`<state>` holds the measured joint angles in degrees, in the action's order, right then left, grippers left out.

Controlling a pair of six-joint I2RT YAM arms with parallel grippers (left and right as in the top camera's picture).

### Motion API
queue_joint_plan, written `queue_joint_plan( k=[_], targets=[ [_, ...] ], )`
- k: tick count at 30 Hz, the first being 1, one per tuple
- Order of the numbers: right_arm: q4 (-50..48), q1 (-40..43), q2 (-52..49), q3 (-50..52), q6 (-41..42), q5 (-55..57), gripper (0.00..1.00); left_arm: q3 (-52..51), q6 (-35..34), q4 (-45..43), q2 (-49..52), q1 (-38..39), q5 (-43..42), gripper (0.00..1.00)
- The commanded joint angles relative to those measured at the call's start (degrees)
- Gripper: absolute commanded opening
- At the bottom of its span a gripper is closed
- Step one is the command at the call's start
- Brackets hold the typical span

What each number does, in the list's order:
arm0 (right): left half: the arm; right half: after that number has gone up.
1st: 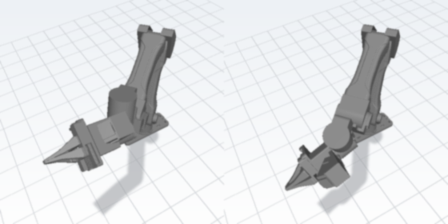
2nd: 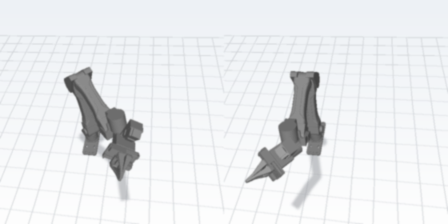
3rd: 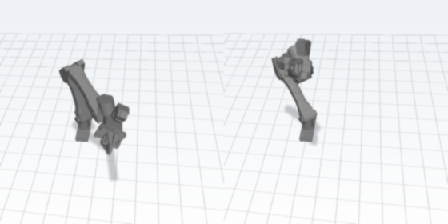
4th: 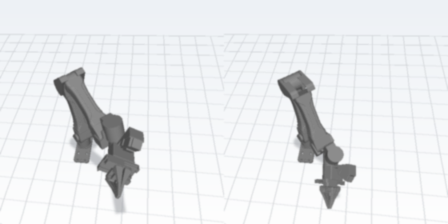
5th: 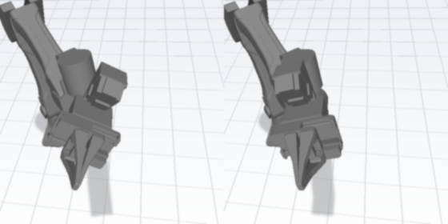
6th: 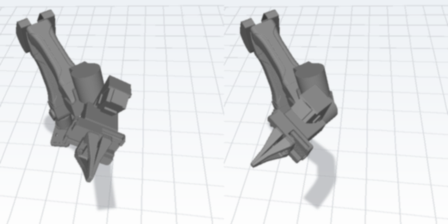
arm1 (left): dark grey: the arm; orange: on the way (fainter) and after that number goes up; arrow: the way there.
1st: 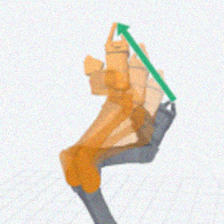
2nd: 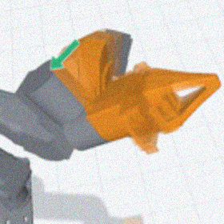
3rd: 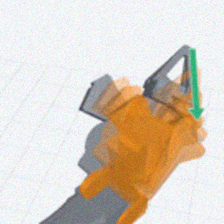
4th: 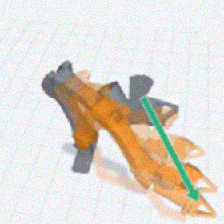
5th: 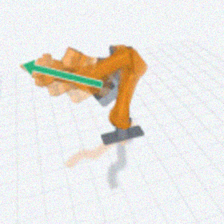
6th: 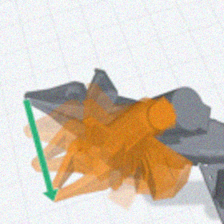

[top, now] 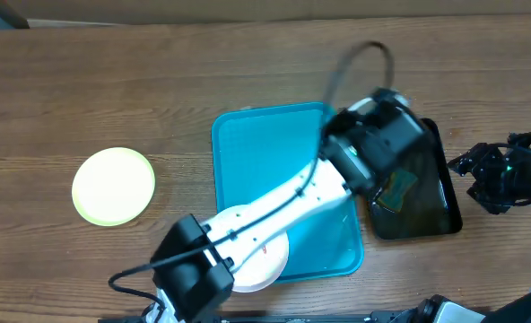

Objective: Clean dirty plates on tray and stack at the side
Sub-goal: 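Carry the white plate with the left gripper onto the yellow-green plate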

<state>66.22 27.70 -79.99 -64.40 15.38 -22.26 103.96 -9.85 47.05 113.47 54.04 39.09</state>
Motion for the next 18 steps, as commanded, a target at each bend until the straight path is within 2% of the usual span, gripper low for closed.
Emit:
queue_joint_plan(
  k=[1,3,4,5,12,18],
  targets=[
    [-0.02,0.07,0.2,-0.37,-0.44,-0.35,0.71,1.42,-16.87,2.69,-6.21,-9.99,-23.85,0.04],
    [-0.02,0.07,0.2,-0.37,-0.46,-0.35,0.71,1.42,-17.27,4.72,-8.74,-15.96,-34.27,0.04],
    [-0.02,0.07,0.2,-0.37,-0.44,-0.35,0.71,1.42,-17.25,7.45,-10.86,-21.79,-41.22,0.04],
    [-0.02,0.07,0.2,-0.37,-0.44,-0.35,0.71,1.42,-17.27,10.19,-12.04,-25.73,-43.56,0.04],
    [-0.07,0.07,0.2,-0.37,-0.44,-0.35,0.71,1.09,-16.11,29.42,-14.51,-49.42,-41.09,0.04],
    [-0.07,0.07,0.2,-0.37,-0.44,-0.35,0.71,-4.55,-15.21,31.54,-14.49,-66.73,-37.94,0.05]
  ],
)
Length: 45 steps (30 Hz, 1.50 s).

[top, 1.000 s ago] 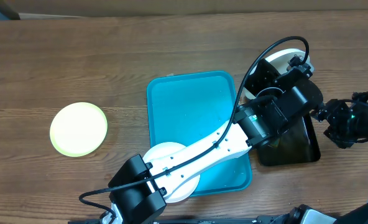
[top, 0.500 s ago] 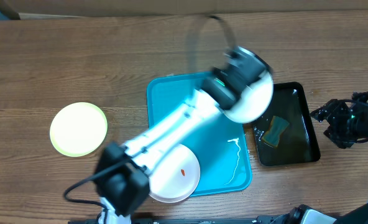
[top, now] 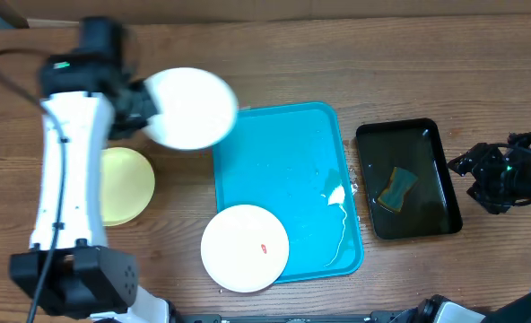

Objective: Clean dirty plates on tray and stack at the side
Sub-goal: 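Carry the white plate with the left gripper onto the yellow-green plate, then grip the rim of the last white plate on the tray with the left gripper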

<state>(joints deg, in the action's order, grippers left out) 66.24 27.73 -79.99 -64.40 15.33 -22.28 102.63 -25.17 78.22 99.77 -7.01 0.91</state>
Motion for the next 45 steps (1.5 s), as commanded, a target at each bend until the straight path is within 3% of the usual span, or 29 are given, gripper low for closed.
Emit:
queue_joint_plan(
  k=[1,9,14,15,16,18,20,21,26,31,36,45],
  targets=[
    [-0.09,0.04,0.2,-0.37,-0.39,-0.33,0.71,-4.66,0.11,0.35,-0.79,-8.04,0.68,0.04],
    [-0.09,0.04,0.2,-0.37,-0.39,-0.33,0.72,-22.29,0.28,-7.37,-0.79,-25.03,2.23,0.04],
    [-0.09,0.04,0.2,-0.37,-0.39,-0.31,0.72,-28.68,0.33,-14.86,-0.79,-29.68,2.43,0.04],
    [-0.09,0.04,0.2,-0.37,-0.39,-0.33,0.72,-29.31,0.37,-16.09,-0.79,-29.92,1.86,0.08],
    [-0.07,0.04,0.2,-0.37,-0.42,-0.31,0.72,-29.35,0.48,-16.24,-0.79,-29.94,1.53,0.26],
    [-0.04,0.04,0.2,-0.37,-0.42,-0.31,0.72,-29.16,2.54,-15.98,-0.92,-29.64,-1.49,0.52],
    [-0.04,0.04,0.2,-0.37,-0.42,-0.31,0.72,-28.52,5.05,-14.43,-0.92,-29.18,-5.51,0.64],
    [-0.04,0.04,0.2,-0.37,-0.42,-0.31,0.72,-28.11,5.99,-13.4,-0.94,-28.87,-7.04,0.65],
    [-0.04,0.04,0.2,-0.37,-0.42,-0.31,0.72,-26.25,13.62,-7.65,-2.82,-24.46,-14.43,0.63],
    [-0.04,0.04,0.2,-0.37,-0.42,-0.33,0.72,-26.34,17.73,-3.89,-7.02,-13.18,-13.99,0.65],
    [0.13,0.04,0.2,-0.37,-0.42,-0.17,0.72,-28.15,17.9,-2.25,-7.19,-1.97,-6.43,0.66],
    [0.09,0.04,0.2,-0.37,-0.42,0.37,0.72,-40.59,17.88,-7.19,-7.19,12.15,-9.14,0.57]
  ],
)
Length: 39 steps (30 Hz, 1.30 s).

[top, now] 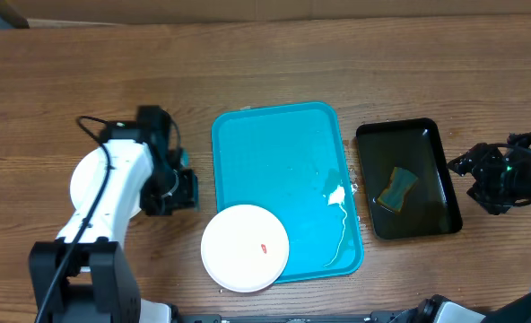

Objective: Clean dirty plates on tray and stack at the side
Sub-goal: 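Grip the rim of the last white plate on the tray with the left gripper, then grasp the green-yellow sponge in the black basin with the right gripper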

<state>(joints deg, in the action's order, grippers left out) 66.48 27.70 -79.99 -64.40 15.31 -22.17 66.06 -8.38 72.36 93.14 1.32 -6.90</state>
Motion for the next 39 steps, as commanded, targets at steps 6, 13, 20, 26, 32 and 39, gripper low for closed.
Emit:
queue_joint_plan(
  k=[6,13,20,26,32,39],
  targets=[
    [-0.13,0.07,0.2,-0.37,-0.39,0.26,0.72,-11.32,-3.72,-4.63,-0.57,9.57,-1.6,0.47],
    [-0.2,0.07,0.2,-0.37,-0.39,0.24,0.72,-12.28,-5.79,-7.15,-0.57,10.12,-3.06,0.04],
    [-0.39,0.07,0.2,-0.37,-0.39,0.24,0.72,-12.28,-5.77,-19.19,-0.57,10.91,-4.87,0.04],
    [-0.5,-0.09,0.2,-0.37,-0.39,0.2,0.72,-12.26,-0.74,-35.71,-0.57,13.75,-6.1,0.04],
    [0.13,-3.54,0.22,-0.37,-4.22,-2.19,0.71,-12.09,0.09,-41.18,-0.57,16.83,3.17,0.28],
    [0.46,-11.8,0.2,-0.37,-6.36,-1.88,0.71,-10.73,-10.29,-28.57,-0.57,16.33,2.36,0.47]
  ],
)
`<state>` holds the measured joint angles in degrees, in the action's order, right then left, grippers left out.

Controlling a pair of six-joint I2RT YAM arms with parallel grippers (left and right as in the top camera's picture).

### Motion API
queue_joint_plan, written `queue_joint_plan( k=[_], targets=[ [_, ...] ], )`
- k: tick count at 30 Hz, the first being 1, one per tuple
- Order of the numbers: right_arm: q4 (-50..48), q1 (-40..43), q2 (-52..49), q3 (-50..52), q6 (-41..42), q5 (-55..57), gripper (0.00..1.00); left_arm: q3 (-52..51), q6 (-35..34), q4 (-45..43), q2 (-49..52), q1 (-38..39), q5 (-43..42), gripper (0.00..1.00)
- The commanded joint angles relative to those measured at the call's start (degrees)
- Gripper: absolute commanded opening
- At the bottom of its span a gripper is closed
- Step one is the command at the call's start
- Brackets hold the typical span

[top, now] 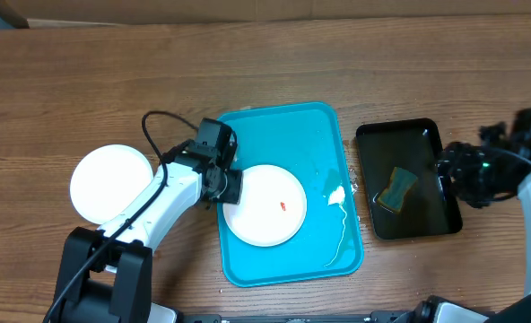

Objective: Clean dirty plates on tray and stack at the side
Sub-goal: 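Grasp the green-yellow sponge in the black basin with the right gripper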

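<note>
A white plate [267, 205] with a small red spot lies inside the blue tray [283, 130]. My left gripper [230, 186] is at the plate's left rim and looks shut on it. Another white plate [107, 184] lies on the table at the left. A sponge [396, 187] lies in the black tray [427, 135] on the right. My right gripper [451, 170] hovers at the black tray's right edge; its jaws are too dark to read.
White foam and a thin wet streak [337, 194] mark the blue tray's right side. The left arm's cable [153, 121] loops over the table between the stacked plate and the tray.
My left gripper went from beside the left plate to the spotted plate's rim. That plate now lies farther back, inside the tray; the tray looks slightly turned. My right gripper moved left to the black tray.
First my left arm reached across the tray toward the black tray, with a yellow-green plate alone at the left. Then it held a white plate over the left side. Then that plate lay on the yellow-green one. Now the gripper is at the spotted plate.
</note>
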<state>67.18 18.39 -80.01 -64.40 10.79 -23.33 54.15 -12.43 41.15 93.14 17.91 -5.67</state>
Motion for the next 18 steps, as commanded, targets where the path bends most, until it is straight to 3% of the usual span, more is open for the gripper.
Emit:
queue_joint_plan(
  k=[1,4,11,16,18],
  targets=[
    [-0.63,-3.32,0.22,-0.37,-1.81,-0.72,0.71,1.11,-7.48,3.74,-0.57,-0.26,0.79,0.45],
    [-1.55,-4.81,0.22,-0.37,-1.81,-0.7,0.72,0.63,-8.22,5.11,-0.52,-0.15,-2.97,0.37],
    [-1.92,-6.03,0.11,0.33,-1.86,-0.72,0.72,-3.54,-9.92,-0.35,2.23,0.13,-2.71,0.26],
    [-2.36,-6.01,0.11,0.33,-1.86,-0.7,0.72,-3.54,-9.86,-3.61,5.01,0.13,-2.91,0.07],
    [-2.58,-6.03,0.04,0.33,-1.84,-0.09,0.71,-3.52,-8.85,-4.79,5.09,0.13,-2.93,0.04]
  ],
)
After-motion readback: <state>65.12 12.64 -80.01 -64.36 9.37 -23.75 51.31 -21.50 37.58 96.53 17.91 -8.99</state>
